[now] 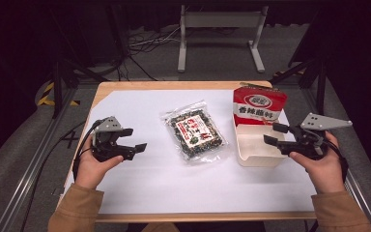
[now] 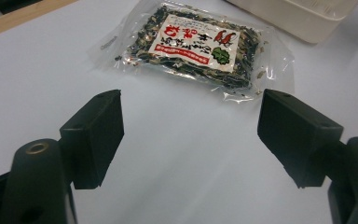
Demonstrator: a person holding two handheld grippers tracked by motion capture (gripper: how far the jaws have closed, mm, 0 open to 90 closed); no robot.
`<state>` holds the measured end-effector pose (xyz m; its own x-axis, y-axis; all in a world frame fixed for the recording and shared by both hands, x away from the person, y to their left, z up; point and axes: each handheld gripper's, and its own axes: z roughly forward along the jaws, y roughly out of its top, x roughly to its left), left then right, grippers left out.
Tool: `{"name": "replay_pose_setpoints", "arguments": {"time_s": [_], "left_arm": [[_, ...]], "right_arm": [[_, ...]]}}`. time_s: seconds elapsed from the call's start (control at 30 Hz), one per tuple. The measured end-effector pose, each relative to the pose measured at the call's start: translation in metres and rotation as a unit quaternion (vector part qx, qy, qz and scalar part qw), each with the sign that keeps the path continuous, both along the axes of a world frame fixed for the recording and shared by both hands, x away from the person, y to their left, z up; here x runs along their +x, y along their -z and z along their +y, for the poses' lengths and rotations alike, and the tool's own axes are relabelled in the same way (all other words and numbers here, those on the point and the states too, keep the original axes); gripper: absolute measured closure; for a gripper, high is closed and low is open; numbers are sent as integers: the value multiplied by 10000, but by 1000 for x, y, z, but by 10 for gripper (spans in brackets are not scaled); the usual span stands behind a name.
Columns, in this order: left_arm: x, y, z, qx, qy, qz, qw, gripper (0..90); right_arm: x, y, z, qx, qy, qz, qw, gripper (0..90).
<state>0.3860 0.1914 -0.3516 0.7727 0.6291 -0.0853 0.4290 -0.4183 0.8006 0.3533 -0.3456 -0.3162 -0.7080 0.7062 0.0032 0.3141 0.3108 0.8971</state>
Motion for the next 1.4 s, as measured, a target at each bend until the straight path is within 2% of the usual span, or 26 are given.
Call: {"name": "replay_pose_setpoints", "arguments": {"time_s": [0.2,0.3,0.4,0.43,0.53,0.67,0.8,0.87,0.9,0.97,1.0,1.1,1.13,1.2,1.23,1.3,1.4], "left_arm": [[0,0,1,-30,-62,5,10000,238],[0,0,0,-128,-83,62,9999,238],[1,0,-1,-264,-82,101,9996,239],[2,-1,-3,-465,-97,110,9988,234],[3,-3,-6,-550,-129,92,9984,236],[12,-3,-18,-340,-270,69,9990,262],[22,3,-29,-356,-368,269,9983,290],[28,7,-35,-290,-365,213,9987,311],[30,10,-40,-296,-467,346,9979,312],[35,14,-46,-344,-569,462,9967,328],[35,14,-46,-344,-569,462,9967,345],[41,19,-58,-523,-749,534,9944,366],[45,21,-60,-492,-746,537,9946,366],[50,25,-64,-509,-822,696,9929,363],[50,25,-64,-509,-822,696,9929,364],[56,29,-67,-586,-802,863,9913,364],[62,35,-72,-450,-873,1014,9900,351]], "right_arm": [[-14,7,19,70,-165,-97,9998,399],[-20,13,29,43,-291,-112,9995,403],[-26,16,35,116,-345,-160,9992,431],[-27,18,38,90,-426,-104,9990,438],[-29,19,40,101,-460,-93,9988,449],[-30,25,48,116,-592,-2,9982,461],[-31,29,53,132,-724,33,9973,458],[-32,29,54,121,-751,-15,9971,456],[-33,29,54,101,-750,-44,9971,456],[-35,29,54,84,-771,-84,9970,452],[-36,28,54,100,-784,-95,9968,449],[-37,26,53,144,-787,-164,9967,444],[-37,26,53,139,-775,-184,9967,444],[-38,25,52,123,-755,-215,9968,442],[-38,25,52,123,-755,-215,9968,442],[-38,25,52,117,-753,-244,9968,439],[-39,25,51,88,-740,-277,9968,437]]}}
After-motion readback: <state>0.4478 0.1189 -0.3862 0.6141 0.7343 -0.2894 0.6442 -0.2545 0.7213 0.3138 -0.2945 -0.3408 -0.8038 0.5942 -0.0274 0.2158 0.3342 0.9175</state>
